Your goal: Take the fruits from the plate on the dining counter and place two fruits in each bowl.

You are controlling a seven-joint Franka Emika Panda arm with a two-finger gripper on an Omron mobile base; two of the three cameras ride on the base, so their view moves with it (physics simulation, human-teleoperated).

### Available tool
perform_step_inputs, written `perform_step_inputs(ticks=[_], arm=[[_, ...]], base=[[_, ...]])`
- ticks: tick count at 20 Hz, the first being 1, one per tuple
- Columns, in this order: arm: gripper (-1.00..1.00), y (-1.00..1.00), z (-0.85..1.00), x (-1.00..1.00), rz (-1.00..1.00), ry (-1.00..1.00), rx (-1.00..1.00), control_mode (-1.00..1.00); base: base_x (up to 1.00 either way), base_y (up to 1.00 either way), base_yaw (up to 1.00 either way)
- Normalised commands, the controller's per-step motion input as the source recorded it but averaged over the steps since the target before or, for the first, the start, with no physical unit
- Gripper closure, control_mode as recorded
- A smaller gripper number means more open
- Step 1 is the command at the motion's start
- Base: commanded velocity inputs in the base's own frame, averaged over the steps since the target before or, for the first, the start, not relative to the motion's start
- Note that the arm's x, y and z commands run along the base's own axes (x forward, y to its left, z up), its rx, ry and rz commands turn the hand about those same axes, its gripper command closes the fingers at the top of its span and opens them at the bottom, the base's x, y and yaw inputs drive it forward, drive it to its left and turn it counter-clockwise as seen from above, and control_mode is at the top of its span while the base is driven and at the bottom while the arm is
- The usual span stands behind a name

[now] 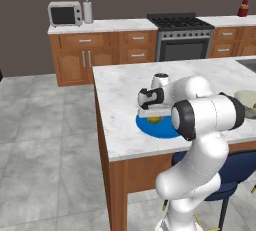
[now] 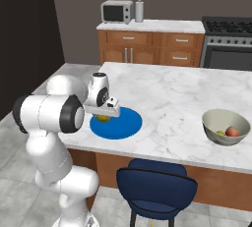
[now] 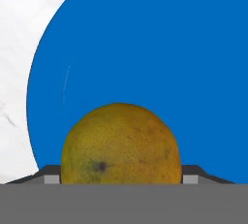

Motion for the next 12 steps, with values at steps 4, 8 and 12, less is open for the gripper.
perform_step_inputs(ticks=[4,8,12], arm=[[1.0,-0.01,0.63,-0.59,0.0,0.0,0.0,-1.0],[1.0,-0.02,1.0,-0.52,0.0,0.01,0.0,-1.0],[1.0,-0.09,0.98,-0.33,0.0,0.01,0.0,-1.0]], base=[[0.0,0.0,0.0],[0.0,0.0,0.0],[0.0,0.0,0.0]])
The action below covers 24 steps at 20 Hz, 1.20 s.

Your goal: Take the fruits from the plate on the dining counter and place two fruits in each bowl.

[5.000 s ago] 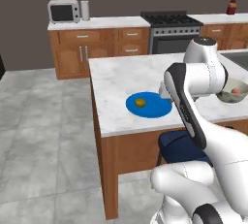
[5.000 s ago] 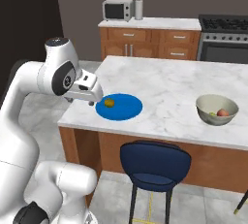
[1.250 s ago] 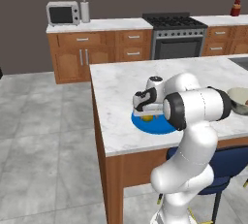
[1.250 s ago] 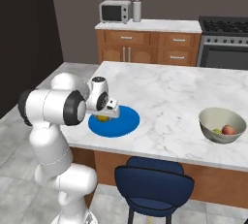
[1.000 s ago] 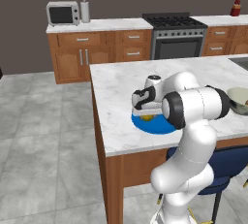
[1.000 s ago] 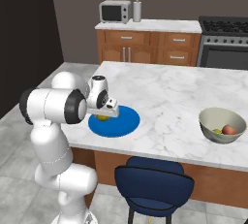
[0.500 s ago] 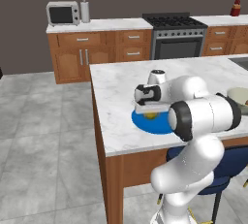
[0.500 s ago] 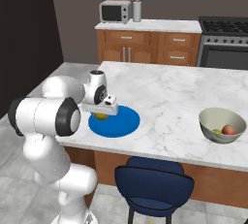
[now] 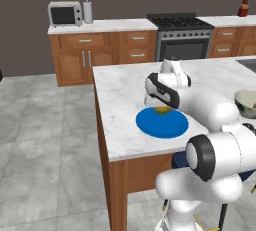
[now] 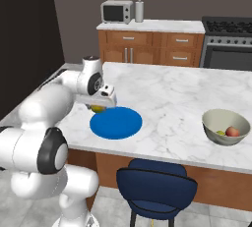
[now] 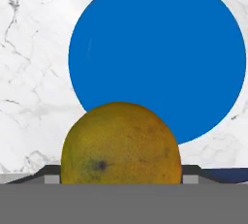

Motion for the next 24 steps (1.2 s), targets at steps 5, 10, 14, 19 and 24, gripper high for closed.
perform_step_inputs(ticks=[5,10,14,19,24], arm=[[1.0,-0.21,0.94,-0.39,0.0,0.03,0.0,-1.0],[1.0,-0.08,0.81,-0.96,0.0,-0.01,0.0,-1.0],[1.0,-0.14,0.53,-0.89,0.0,0.0,0.0,-1.0],[1.0,-0.06,0.12,-0.37,0.0,0.0,0.0,-1.0],[1.0,0.01,0.04,-0.12,0.0,0.0,0.0,1.0]], base=[[0.0,0.0,0.0],[0.0,0.0,0.0],[0.0,0.0,0.0],[0.0,0.0,0.0],[-0.12,0.0,0.0]])
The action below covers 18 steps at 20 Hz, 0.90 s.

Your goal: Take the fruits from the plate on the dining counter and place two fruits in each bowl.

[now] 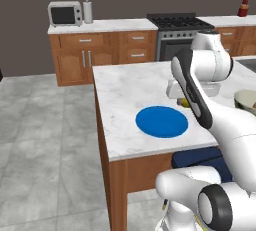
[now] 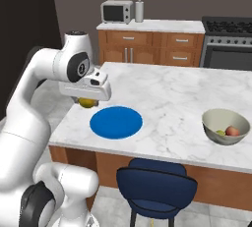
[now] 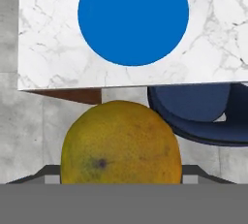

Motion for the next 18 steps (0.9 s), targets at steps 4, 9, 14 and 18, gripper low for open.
perform_step_inputs(ticks=[4,9,14,18], arm=[[1.0,0.0,0.0,0.0,0.0,0.0,0.0,1.0],[1.0,0.0,0.0,0.0,0.0,0.0,0.0,1.0],[1.0,0.0,0.0,0.0,0.0,0.0,0.0,1.0],[1.0,0.0,0.0,0.0,0.0,0.0,0.0,1.0]], base=[[-0.92,-0.5,0.0],[-1.0,-0.91,0.0],[-0.44,-1.0,-0.01],[-0.06,-1.0,0.0]])
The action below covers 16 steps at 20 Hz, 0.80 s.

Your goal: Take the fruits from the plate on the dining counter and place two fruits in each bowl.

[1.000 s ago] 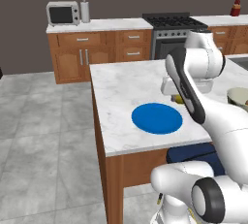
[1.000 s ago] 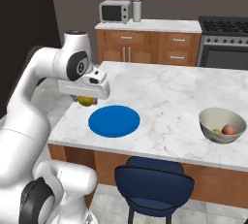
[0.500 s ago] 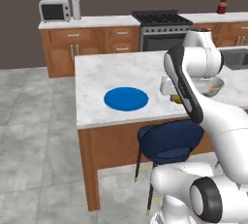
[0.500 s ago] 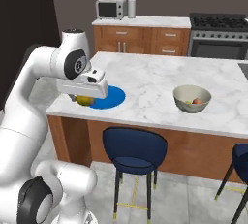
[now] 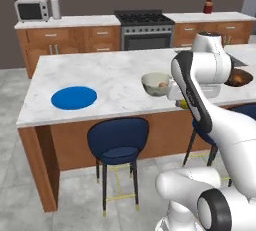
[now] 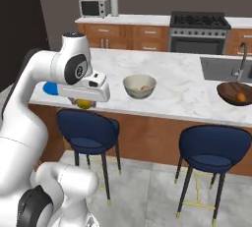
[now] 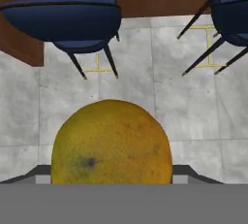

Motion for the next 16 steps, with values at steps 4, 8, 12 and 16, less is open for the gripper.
perform_step_inputs(ticks=[4,8,12,16], arm=[[1.0,0.0,0.0,0.0,0.0,0.0,0.0,1.0],[1.0,0.0,0.0,0.0,0.0,0.0,0.0,1.0],[1.0,0.0,0.0,0.0,0.0,0.0,0.0,1.0],[1.0,0.0,0.0,0.0,0.0,0.0,0.0,1.0]], base=[[-0.03,-1.0,0.0],[-0.1,-1.0,0.0],[-0.1,-1.0,0.0],[0.0,-1.0,-0.01]])
